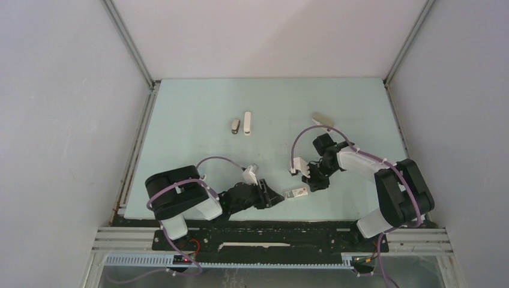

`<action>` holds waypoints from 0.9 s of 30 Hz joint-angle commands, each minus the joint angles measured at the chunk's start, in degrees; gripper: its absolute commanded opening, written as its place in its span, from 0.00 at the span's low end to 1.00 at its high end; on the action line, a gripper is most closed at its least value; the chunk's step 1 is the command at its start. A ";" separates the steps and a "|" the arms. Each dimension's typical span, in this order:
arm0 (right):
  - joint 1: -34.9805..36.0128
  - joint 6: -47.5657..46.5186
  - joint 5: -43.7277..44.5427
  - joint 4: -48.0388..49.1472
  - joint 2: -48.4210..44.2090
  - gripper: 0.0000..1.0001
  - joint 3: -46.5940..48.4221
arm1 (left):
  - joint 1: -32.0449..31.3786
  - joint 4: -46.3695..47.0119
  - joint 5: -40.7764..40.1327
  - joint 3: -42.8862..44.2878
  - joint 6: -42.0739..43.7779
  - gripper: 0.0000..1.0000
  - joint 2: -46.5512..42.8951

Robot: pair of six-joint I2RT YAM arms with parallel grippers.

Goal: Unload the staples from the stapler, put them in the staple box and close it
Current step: Close the staple box at the center of the board.

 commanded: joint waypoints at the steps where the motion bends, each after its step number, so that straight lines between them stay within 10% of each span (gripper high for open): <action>1: 0.91 0.78 0.32 0.85 0.38 0.20 1.57 | -0.08 -4.72 -1.82 2.75 -2.06 0.46 2.55; 10: 1.04 0.87 0.19 0.89 0.12 0.19 1.57 | 1.03 -7.76 -1.66 5.23 -1.97 0.28 4.14; 27: 2.50 1.40 0.57 1.53 0.15 0.19 1.57 | 2.31 -12.10 0.31 9.32 -0.81 0.24 5.38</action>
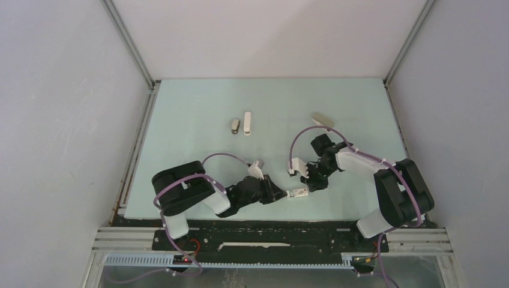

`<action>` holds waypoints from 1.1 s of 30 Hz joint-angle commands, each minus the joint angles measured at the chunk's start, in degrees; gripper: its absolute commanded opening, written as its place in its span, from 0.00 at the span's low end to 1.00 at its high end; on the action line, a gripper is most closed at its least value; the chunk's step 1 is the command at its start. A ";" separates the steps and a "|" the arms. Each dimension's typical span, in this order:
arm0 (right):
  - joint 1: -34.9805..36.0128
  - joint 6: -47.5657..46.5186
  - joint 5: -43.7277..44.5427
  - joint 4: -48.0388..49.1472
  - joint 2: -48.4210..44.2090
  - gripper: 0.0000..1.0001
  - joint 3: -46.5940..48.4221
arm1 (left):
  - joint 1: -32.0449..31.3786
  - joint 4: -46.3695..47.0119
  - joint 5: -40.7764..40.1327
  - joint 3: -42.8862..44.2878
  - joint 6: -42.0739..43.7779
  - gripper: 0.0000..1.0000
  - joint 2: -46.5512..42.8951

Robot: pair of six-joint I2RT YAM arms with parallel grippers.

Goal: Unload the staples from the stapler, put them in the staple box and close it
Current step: Close the staple box at the center of the board.

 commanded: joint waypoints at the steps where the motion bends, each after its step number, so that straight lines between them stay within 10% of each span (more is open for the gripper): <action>1: 1.18 0.54 0.24 0.86 -0.04 0.19 1.57 | 0.35 -5.35 -0.18 1.57 1.66 0.24 1.15; 33: 9.34 6.23 3.20 5.18 1.76 0.18 1.59 | 0.35 -8.58 1.90 3.35 2.99 0.15 -0.72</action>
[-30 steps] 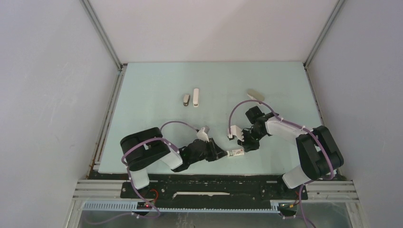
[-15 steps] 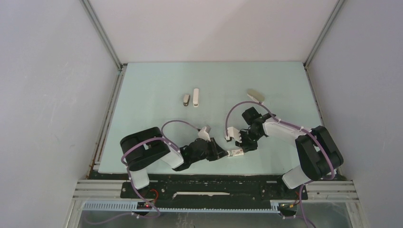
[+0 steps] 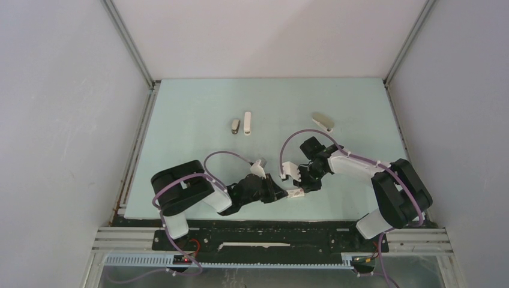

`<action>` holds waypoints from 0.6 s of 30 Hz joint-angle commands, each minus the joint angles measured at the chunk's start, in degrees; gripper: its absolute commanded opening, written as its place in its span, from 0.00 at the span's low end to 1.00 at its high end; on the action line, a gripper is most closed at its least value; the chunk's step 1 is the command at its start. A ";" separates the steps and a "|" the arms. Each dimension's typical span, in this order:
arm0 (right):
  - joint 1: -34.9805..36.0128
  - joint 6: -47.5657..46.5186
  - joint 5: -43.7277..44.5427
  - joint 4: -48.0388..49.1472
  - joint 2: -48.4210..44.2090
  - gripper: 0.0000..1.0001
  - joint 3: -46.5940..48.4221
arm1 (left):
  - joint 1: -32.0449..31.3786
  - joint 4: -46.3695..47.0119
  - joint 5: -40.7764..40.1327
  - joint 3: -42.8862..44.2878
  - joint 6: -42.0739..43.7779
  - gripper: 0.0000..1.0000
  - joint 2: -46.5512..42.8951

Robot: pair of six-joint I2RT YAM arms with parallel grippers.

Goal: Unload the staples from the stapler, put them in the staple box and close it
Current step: Close the staple box at the center of the board.

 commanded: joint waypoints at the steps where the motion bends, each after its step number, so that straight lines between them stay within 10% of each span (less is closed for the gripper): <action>1: 2.13 1.38 -0.66 2.65 1.70 0.18 1.06 | 0.17 -4.81 0.25 1.16 2.43 0.15 -0.37; 18: 0.44 1.61 0.69 2.89 2.39 0.20 1.12 | 1.00 -1.32 0.33 -3.65 3.75 0.27 -4.95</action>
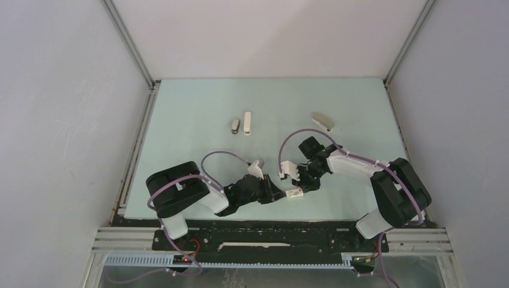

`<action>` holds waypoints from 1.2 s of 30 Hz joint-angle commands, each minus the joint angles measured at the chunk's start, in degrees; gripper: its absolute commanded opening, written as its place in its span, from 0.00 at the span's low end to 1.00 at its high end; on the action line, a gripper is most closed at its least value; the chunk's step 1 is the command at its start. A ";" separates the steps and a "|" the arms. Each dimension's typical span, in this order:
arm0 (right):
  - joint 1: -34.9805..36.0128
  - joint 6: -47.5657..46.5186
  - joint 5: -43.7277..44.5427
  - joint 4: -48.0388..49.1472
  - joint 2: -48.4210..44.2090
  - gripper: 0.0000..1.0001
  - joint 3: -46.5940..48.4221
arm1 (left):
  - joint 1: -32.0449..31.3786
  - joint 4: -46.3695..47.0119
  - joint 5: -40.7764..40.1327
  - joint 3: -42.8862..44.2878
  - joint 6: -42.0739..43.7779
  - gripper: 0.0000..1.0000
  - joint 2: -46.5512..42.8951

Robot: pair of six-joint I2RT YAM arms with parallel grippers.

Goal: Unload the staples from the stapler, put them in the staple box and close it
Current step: Close the staple box at the center of the board.

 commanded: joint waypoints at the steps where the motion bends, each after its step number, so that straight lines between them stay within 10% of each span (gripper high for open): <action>1: -0.50 0.00 -0.36 2.23 1.83 0.20 0.44 | 0.57 -0.34 0.37 -2.40 2.48 0.29 -3.26; 36: 2.33 3.24 -1.01 2.76 2.23 0.21 1.57 | 0.30 0.14 2.77 2.82 2.43 0.10 5.95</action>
